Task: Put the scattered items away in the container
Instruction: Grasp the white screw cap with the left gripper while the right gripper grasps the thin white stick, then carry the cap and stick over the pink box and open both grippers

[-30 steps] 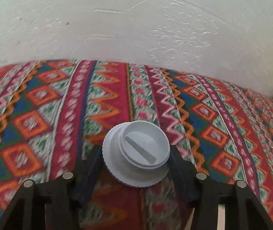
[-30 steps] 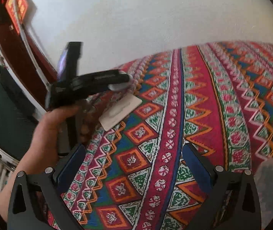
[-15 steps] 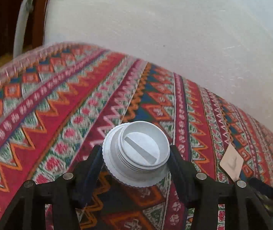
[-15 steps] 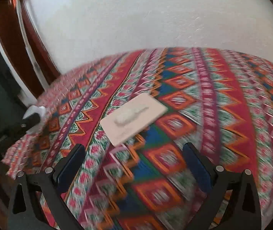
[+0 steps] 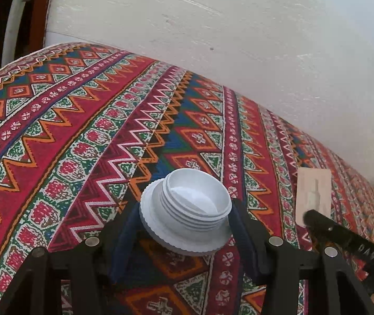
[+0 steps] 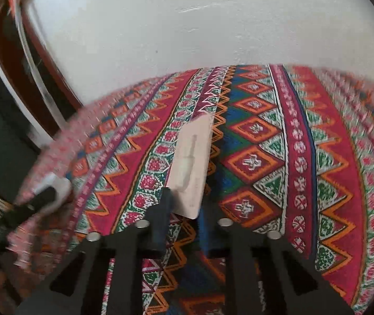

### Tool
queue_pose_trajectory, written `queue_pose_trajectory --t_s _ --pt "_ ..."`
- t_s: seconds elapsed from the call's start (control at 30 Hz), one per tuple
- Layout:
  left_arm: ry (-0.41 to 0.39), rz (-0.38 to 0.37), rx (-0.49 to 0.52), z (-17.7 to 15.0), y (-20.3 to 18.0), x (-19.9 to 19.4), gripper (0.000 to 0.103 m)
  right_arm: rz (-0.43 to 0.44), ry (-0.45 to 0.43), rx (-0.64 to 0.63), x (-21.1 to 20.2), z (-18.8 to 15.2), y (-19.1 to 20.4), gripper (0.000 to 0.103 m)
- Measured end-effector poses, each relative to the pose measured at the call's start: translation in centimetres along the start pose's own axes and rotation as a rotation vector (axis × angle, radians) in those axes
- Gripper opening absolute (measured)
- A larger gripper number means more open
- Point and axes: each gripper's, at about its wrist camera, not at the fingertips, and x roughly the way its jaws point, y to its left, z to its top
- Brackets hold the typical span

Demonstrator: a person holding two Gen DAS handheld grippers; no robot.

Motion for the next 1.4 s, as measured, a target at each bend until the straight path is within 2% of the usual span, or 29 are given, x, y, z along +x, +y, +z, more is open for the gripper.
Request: queue_pose_trajectory --t_s 0.17,0.3,0.4,0.5,0.6,0.7,0.8,0.97,1.03,1.2,1.27,1.4 --pt "0.007 -0.001 -0.016 0.7 0.8 0.4 0.058 0.121 -0.014 0.080 0.5 0.4 -1.7 0.008" --pt "0.003 -0.001 -0.004 0.6 0.4 0.2 0.058 0.241 -0.011 0.154 3.3 2.1 -2.3 0.007" --pt "-0.003 0.001 -0.002 0.7 0.5 0.2 0.058 0.219 -0.032 0.153 3.1 2.4 -2.1 0.000" --pt "-0.019 0.000 0.003 0.9 0.3 -0.3 0.058 0.203 -0.112 0.108 0.5 2.0 -1.0 0.000" --pt "-0.057 -0.003 0.022 1.1 -0.4 -1.6 0.058 0.228 -0.185 0.059 -2.8 1.4 0.8 0.000" --pt "-0.109 -0.024 0.034 1.4 -1.2 -4.0 0.058 0.221 -0.255 -0.006 -6.5 0.9 4.5 0.000" --pt "-0.176 -0.067 0.013 1.6 -2.0 -8.7 0.058 0.229 -0.308 -0.071 -11.8 -0.9 8.1 0.000" --pt "-0.257 -0.116 0.014 -0.9 -4.6 -19.1 0.058 0.213 -0.374 -0.217 -23.6 -6.1 14.0 0.000" --pt "-0.296 -0.125 0.031 -2.0 -5.8 -23.8 0.058 0.236 -0.397 -0.242 -28.2 -8.4 15.8 0.000" --pt "-0.398 -0.126 0.120 -4.3 -8.3 -34.0 0.058 0.276 -0.478 -0.335 -36.8 -12.9 20.2 0.000" --pt "-0.418 -0.134 0.142 -5.1 -9.1 -36.8 0.058 0.289 -0.511 -0.375 -40.2 -14.7 21.9 0.000" --pt "-0.416 -0.180 0.166 -6.6 -10.4 -40.1 0.058 0.282 -0.567 -0.423 -46.2 -16.8 23.0 0.000"
